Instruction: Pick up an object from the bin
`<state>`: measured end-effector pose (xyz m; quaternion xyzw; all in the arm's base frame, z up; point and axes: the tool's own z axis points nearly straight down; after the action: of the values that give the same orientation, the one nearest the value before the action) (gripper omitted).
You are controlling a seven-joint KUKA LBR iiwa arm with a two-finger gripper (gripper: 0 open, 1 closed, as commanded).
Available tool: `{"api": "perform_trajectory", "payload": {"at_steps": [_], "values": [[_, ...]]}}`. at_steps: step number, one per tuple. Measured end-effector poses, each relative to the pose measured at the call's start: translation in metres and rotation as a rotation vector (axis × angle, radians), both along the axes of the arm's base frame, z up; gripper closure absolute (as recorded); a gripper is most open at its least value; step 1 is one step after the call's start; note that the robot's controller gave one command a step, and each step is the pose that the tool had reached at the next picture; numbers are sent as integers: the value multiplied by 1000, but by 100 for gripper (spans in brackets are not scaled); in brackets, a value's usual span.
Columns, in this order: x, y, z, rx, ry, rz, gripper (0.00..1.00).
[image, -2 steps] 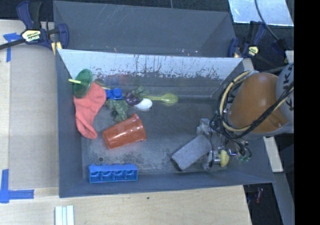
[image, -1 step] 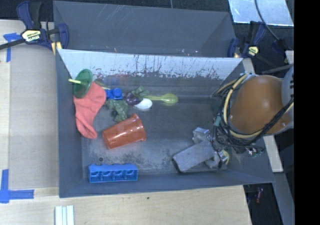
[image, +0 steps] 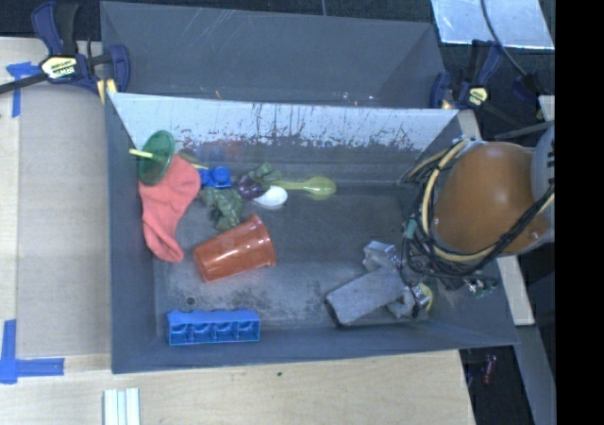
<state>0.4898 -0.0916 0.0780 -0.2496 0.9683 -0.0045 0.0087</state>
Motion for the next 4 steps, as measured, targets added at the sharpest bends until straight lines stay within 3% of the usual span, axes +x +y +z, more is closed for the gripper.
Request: {"api": "perform_trajectory", "payload": {"at_steps": [4], "values": [[0,0,0,0,-1,3,100]]}}
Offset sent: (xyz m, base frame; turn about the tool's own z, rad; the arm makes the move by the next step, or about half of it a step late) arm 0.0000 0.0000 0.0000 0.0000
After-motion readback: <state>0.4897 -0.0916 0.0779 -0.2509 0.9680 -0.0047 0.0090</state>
